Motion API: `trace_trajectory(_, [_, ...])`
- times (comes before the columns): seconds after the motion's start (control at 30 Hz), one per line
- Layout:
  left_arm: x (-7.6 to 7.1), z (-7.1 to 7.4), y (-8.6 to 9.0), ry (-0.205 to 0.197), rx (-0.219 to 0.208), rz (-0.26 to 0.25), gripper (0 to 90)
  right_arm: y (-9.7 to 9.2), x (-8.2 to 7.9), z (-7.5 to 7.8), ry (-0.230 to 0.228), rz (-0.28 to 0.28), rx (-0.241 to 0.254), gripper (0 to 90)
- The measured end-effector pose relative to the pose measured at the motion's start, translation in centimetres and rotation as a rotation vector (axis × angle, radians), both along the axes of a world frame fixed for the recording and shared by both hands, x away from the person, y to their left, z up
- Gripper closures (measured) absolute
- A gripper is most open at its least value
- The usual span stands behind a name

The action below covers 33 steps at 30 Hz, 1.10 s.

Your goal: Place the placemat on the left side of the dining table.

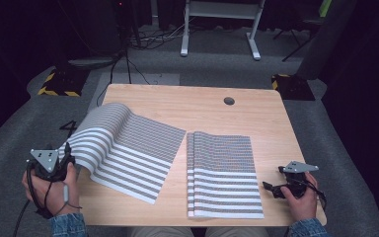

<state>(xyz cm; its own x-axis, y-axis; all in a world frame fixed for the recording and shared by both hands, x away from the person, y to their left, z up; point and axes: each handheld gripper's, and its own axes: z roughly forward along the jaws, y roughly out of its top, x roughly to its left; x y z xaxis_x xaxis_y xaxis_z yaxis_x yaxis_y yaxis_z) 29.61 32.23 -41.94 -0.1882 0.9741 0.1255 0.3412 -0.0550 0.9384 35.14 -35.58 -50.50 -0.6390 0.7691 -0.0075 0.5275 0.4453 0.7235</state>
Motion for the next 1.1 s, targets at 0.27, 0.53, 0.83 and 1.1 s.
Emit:
trace_trajectory(0.27, [3.3,-1.9,-6.8,0.153,-0.192,-0.404,34.2,0.0,0.0,0.0,0.0,0.001,0.0,4.0])
trace_trajectory(0.53, [5.2,-5.7,-11.0,0.375,-0.166,-0.562,30.9,0.0,0.0,0.0,0.0,0.001,0.0,3.9])
trace_trajectory(0.83, [5.4,-7.8,-13.0,0.54,-0.095,-0.589,21.5,0.0,0.0,0.0,0.0,0.002,0.0,3.8])
trace_trajectory(1.1, [5.4,-8.1,-13.0,0.519,-0.098,-0.596,21.9,0.0,0.0,0.0,0.0,0.002,-0.001,3.8])
